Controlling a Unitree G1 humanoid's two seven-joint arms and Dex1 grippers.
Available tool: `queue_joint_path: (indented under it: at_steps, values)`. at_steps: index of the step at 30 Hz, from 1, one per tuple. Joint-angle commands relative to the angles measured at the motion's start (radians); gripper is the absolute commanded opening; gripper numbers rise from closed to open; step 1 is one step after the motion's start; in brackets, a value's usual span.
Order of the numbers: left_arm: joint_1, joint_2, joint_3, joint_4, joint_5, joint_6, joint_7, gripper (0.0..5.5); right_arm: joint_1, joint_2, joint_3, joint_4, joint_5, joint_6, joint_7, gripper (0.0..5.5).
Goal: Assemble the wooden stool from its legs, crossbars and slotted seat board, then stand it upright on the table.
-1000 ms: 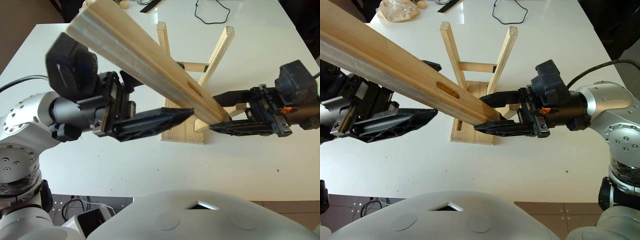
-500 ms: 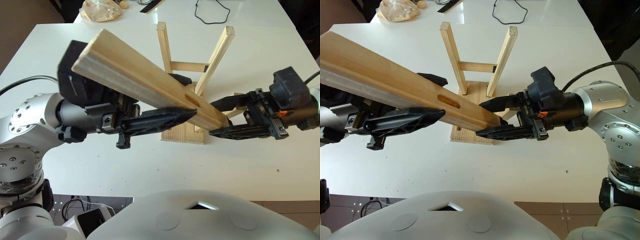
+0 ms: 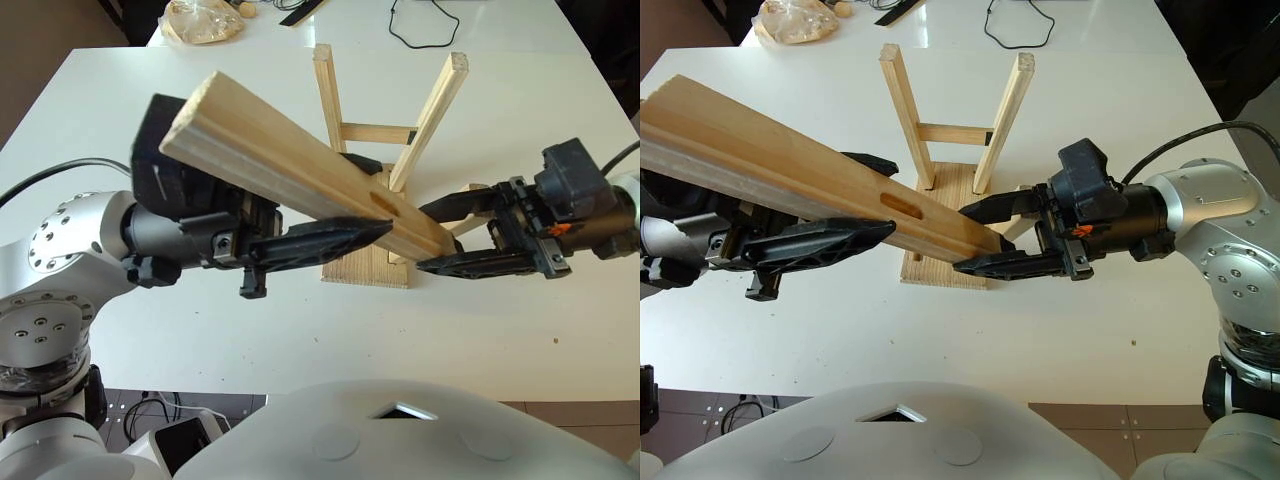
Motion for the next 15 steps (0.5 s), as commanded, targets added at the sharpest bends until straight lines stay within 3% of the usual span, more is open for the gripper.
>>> queue_joint_path:
  at_steps: [1,6,15]
  values:
    - [0.006,0.011,-0.001,-0.007,-0.015,0.006,-0.018,2.06,0.007,-0.018,-0.032,0.004,0.058,0.024,0.012,3.11]
    - [0.029,0.022,0.037,-0.009,-0.038,-0.004,-0.018,2.06,-0.026,0.002,-0.053,0.037,0.084,0.032,-0.056,3.9]
    - [0.137,0.162,0.378,0.048,-0.149,0.033,-0.072,2.05,-0.066,-0.002,-0.185,0.211,0.16,0.054,-0.16,3.95]
